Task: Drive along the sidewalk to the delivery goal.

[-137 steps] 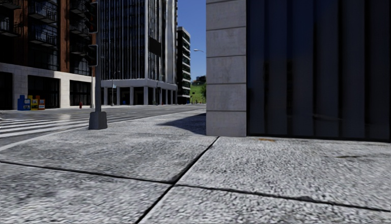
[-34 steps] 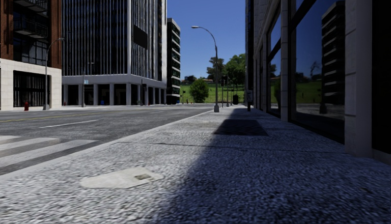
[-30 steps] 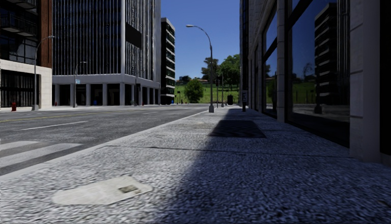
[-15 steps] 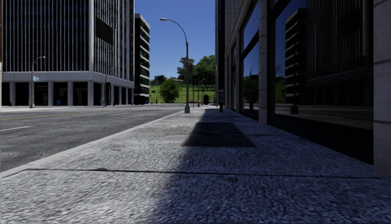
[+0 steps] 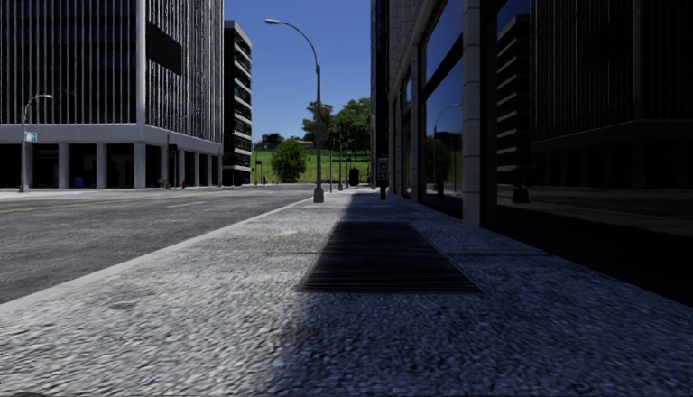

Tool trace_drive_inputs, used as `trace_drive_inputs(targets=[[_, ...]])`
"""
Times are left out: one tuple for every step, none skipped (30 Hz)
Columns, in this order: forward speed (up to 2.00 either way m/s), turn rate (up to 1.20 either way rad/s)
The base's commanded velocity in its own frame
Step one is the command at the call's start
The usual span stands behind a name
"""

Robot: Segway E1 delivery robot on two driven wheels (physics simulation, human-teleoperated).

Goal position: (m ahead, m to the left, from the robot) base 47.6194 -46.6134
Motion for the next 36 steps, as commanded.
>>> trace_drive_inputs(targets=[[2.0,0.0],[2.0,0.0],[2.0,0.0],[2.0,0.0],[2.0,0.0],[2.0,0.0],[2.0,-0.07],[2.0,-0.15],[2.0,-0.15],[2.0,-0.19],[2.0,-0.21],[2.0,-0.22],[2.0,-0.22],[2.0,-0.22],[2.0,-0.22],[2.0,-0.22],[2.0,-0.22],[2.0,-0.22],[2.0,-0.22],[2.0,-0.22],[2.0,-0.22],[2.0,-0.22],[2.0,-0.22],[2.0,-0.22],[2.0,-0.22],[2.0,-0.22],[2.0,-0.22],[2.0,-0.22],[2.0,-0.22],[2.0,-0.21],[2.0,0.0],[2.0,0.0],[2.0,0.0],[2.0,0.0],[2.0,0.0],[2.0,0.0]])
